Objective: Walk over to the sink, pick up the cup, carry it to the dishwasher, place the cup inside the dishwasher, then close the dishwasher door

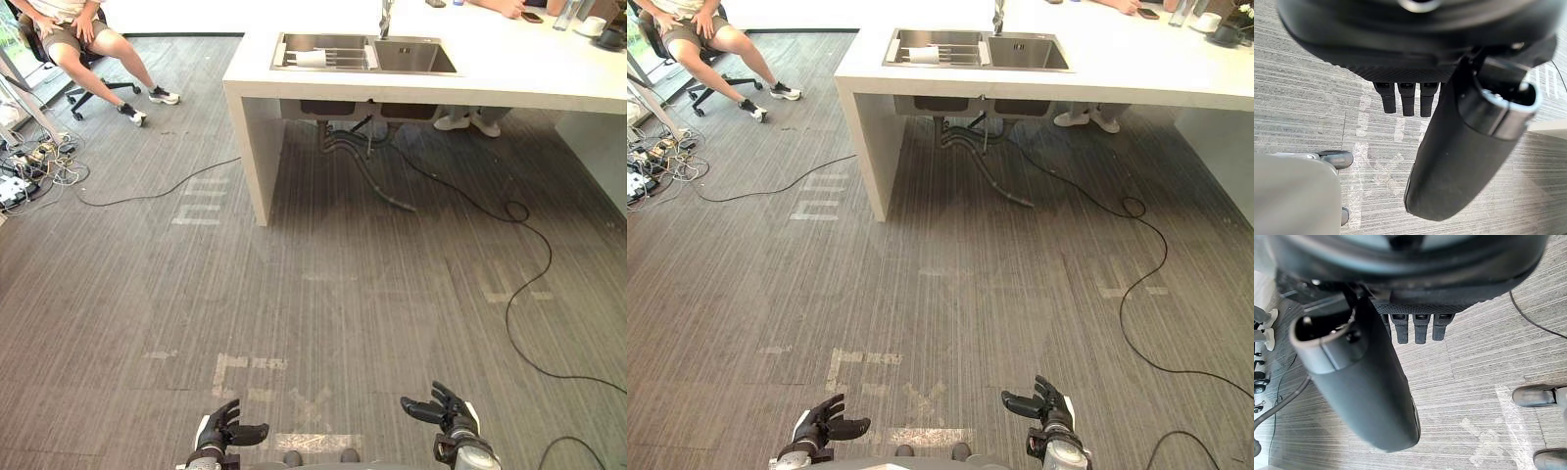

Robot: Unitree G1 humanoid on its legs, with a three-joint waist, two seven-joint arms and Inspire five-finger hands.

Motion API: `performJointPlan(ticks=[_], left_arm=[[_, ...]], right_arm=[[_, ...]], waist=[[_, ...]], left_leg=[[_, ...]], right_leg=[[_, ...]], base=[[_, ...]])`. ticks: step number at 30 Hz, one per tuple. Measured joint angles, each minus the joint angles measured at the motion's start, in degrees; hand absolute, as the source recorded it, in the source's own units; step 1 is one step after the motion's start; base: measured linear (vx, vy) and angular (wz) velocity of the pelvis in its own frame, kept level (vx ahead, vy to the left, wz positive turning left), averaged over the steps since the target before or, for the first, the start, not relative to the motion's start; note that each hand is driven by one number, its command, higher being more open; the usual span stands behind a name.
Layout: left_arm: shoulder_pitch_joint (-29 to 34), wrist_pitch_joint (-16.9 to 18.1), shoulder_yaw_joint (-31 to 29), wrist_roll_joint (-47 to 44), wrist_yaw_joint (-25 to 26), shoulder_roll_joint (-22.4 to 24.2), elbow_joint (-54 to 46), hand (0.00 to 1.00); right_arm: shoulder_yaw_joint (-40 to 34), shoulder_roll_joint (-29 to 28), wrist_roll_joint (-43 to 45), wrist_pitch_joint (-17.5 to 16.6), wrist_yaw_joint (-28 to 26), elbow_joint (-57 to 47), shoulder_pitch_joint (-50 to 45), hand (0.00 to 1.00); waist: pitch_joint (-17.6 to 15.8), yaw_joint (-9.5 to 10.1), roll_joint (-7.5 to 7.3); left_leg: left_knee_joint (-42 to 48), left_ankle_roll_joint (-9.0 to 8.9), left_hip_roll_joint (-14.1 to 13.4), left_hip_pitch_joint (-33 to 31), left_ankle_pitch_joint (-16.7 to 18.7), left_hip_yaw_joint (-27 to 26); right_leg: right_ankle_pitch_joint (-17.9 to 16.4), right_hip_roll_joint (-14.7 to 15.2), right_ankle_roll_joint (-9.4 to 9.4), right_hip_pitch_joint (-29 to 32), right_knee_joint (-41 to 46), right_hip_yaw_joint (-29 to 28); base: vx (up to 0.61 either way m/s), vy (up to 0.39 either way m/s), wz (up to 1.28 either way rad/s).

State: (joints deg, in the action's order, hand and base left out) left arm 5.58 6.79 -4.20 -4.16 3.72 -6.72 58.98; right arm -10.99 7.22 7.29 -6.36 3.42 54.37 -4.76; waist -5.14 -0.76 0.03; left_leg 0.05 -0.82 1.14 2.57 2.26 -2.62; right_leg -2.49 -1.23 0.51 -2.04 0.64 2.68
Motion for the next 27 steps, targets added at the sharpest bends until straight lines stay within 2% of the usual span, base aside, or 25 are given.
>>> performJointPlan(ticks=[8,27], left_arm=[[0.3,0.0,-4.4,-3.9,0.0,0.7,-0.1,0.90],[1.8,0.0,-4.2,-5.5,0.0,0.7,-0.7,0.90]], right_arm=[[-2.8,0.0,2.7,0.0,-0.6,0.0,-0.2,0.90],[-3.8,-0.1,2.8,0.0,-0.4,0.2,-0.2,0.90]], waist=[[-0.1,-0.15,0.27],[-0.2,0.06,0.49]], left_leg=[[0.0,0.01,-0.1,0.6,0.0,-0.4],[-0.6,0.11,-0.1,0.7,0.0,-1.5]], right_leg=[[0.0,0.0,0.00,-0.5,0.0,-0.4],[0.0,-0.1,0.01,-0.7,-0.9,-0.5]], base=[[0.00,0.000,0.00],[0.00,0.000,0.00]])
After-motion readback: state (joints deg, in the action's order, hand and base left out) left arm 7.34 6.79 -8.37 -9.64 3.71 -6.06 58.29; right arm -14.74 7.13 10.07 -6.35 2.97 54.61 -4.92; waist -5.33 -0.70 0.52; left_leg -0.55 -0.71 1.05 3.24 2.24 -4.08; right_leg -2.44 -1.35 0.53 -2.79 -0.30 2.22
